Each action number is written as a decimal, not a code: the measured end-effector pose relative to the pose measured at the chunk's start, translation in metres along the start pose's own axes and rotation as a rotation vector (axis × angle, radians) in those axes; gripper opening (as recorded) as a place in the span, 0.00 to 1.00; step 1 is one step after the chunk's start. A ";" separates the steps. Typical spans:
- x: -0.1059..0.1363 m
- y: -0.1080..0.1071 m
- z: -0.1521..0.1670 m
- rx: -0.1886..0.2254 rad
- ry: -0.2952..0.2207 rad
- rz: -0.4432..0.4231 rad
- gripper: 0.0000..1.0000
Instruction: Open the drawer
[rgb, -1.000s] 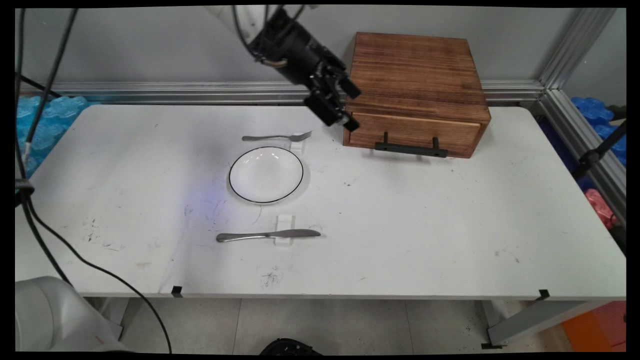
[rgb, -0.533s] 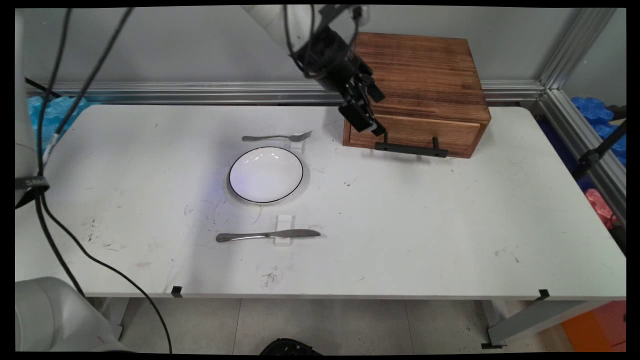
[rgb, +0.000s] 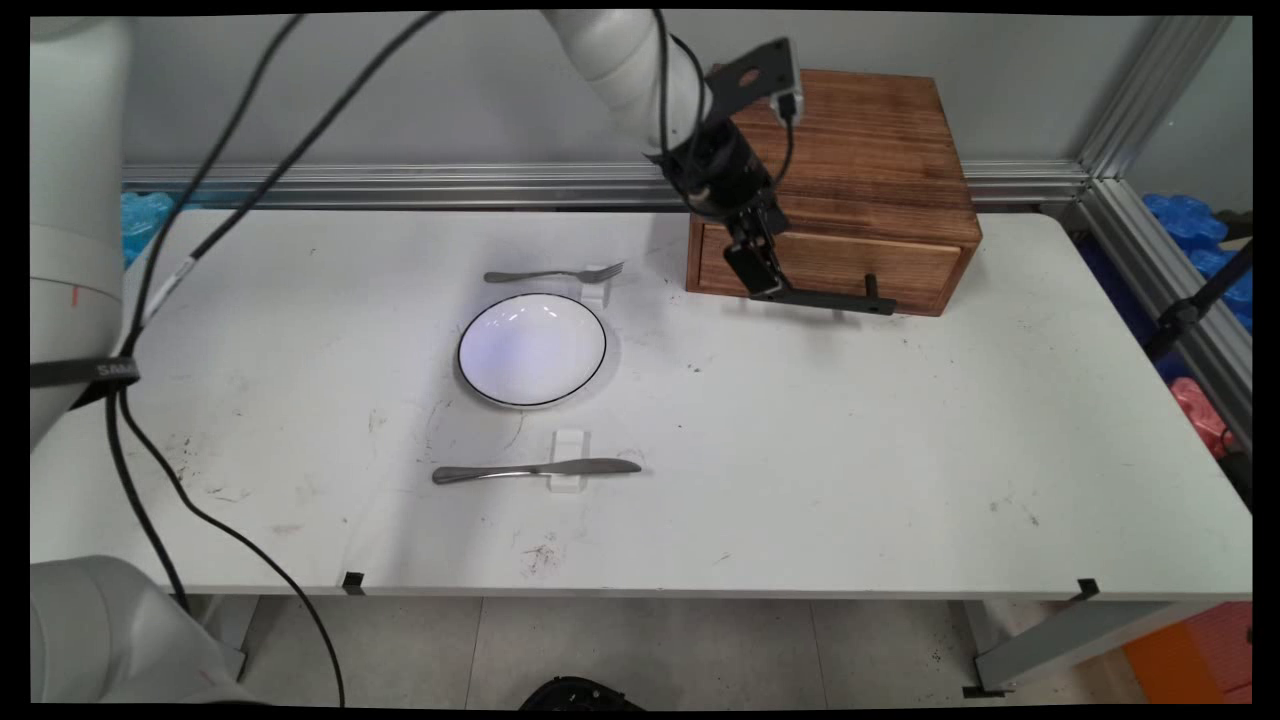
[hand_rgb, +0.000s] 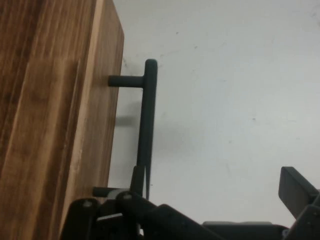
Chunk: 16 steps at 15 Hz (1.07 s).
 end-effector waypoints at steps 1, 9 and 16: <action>0.002 -0.002 0.008 0.002 -0.012 0.002 1.00; 0.017 -0.011 0.048 0.010 -0.073 0.057 1.00; 0.028 -0.011 0.076 0.018 -0.113 0.096 1.00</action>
